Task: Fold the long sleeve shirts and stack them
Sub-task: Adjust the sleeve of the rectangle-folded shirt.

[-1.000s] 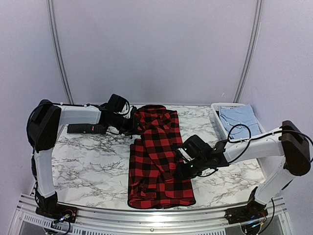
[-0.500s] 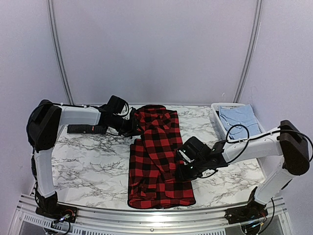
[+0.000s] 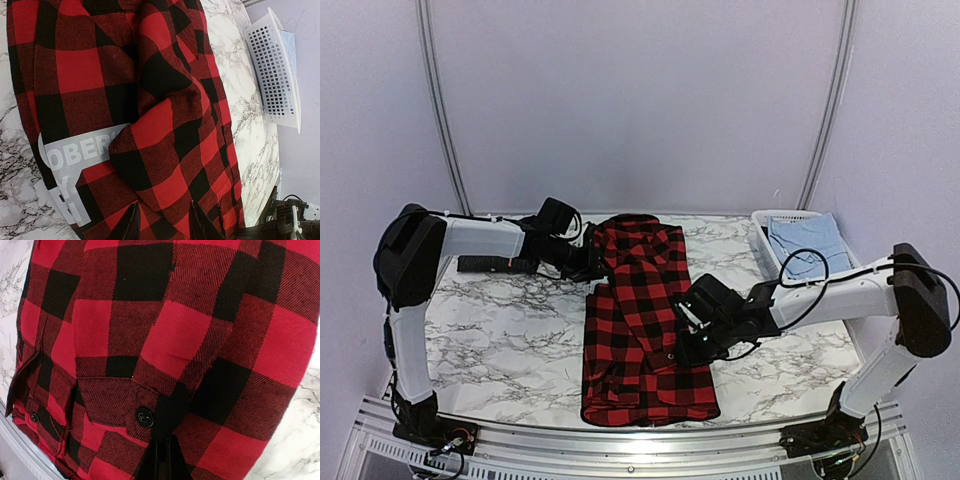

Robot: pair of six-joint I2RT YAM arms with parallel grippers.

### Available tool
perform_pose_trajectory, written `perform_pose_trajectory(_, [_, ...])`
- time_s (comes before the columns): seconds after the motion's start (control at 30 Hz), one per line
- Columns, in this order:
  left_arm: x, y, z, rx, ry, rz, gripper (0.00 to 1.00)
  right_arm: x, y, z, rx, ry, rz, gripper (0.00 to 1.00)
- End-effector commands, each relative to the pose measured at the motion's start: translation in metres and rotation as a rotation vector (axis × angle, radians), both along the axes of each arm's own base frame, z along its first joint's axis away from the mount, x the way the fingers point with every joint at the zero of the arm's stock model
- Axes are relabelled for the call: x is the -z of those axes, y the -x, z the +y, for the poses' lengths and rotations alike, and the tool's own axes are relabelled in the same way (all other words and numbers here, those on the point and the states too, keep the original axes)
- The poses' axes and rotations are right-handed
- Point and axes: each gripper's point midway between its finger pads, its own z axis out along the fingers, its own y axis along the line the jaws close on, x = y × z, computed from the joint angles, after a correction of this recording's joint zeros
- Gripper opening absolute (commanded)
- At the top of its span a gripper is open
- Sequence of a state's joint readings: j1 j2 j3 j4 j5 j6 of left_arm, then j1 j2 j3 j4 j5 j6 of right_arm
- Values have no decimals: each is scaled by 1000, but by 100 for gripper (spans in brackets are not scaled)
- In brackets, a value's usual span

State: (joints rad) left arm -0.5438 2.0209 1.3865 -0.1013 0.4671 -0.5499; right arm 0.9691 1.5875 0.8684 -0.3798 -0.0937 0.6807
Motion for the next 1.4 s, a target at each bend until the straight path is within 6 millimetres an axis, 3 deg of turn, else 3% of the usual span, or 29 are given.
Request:
perform_pose_trajectory(0.0, [-17,0,1,3,32,-33,35,-26,8,3,-24,4,-20,0])
perform_pose_trajectory(0.23, [-15,0,0,3,43,-26,35,-34,35,-10,-33,26,28,0])
perform_pose_trajectory(0.37, [-14,0,-2,2,56,-20,34,-32,46,-7,-41,21,47,0])
perform_pose_trajectory(0.8, [-17,-1,-11,18,89,-6,26,-25,53,-15,-20,50,55,0])
perform_pose_trajectory(0.87, [-18,0,-15,30,98,-7,24,-28,49,-14,-17,54,33,6])
perform_pose_trajectory(0.97, [-18,3,-23,49,108,-2,20,-42,31,-13,-4,75,-43,28])
perform_pose_trajectory(1.03, [-16,5,-27,56,110,7,19,-55,15,-10,11,74,-97,37])
perform_pose_trajectory(1.2, [-15,8,-39,77,135,21,15,-90,-43,2,72,-9,-244,38])
perform_pose_trajectory(1.37, [-10,-3,-49,67,152,14,13,-104,-106,14,103,-85,-362,36])
